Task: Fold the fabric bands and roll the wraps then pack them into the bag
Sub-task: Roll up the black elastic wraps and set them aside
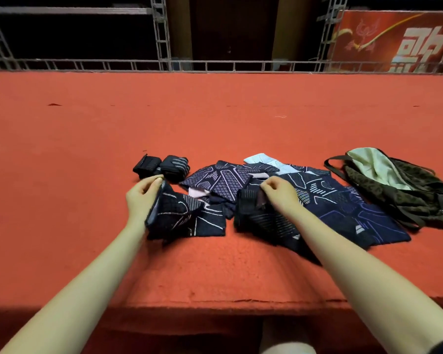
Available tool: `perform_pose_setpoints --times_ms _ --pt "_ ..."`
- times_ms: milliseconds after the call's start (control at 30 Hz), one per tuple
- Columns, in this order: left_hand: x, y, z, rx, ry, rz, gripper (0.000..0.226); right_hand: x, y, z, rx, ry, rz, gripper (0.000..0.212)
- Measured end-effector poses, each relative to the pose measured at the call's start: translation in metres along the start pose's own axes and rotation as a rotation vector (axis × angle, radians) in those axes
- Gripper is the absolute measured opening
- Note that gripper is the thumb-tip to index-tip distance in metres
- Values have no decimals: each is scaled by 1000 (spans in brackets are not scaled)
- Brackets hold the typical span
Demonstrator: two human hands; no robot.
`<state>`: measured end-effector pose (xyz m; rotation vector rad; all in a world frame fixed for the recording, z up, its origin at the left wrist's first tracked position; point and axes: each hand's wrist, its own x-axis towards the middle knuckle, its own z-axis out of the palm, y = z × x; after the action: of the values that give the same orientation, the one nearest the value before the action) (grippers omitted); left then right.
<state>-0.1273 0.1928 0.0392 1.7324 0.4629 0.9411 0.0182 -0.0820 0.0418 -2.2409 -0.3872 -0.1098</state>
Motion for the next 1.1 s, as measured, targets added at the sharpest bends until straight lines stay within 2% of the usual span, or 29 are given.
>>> perform_pose_setpoints --times_ms 100,200,333,400,467,600,733,900,1100 --pt "36 30 13 -83 80 46 15 12 -16 -8 20 48 -36 14" --pt "63 55 31 -32 103 130 14 25 -38 -24 188 113 -53 17" --pt "66 56 65 310 -86 197 21 23 -60 -41 322 103 -68 15" --pt "41 60 84 289 -158 237 26 14 -60 -43 368 76 -59 14" --pt "3 70 100 163 -256 268 28 5 -53 -40 421 61 -40 17" --pt "-59 64 127 -17 -470 26 41 -8 -31 -27 468 38 -11 17" --pt "-85 50 136 -34 -479 -104 31 -25 -10 -8 472 31 52 24" --pt "-89 44 137 112 -427 -56 35 -42 -4 2 490 103 81 12" --pt "-86 41 131 40 -457 -85 38 -56 -7 2 541 95 0 15"
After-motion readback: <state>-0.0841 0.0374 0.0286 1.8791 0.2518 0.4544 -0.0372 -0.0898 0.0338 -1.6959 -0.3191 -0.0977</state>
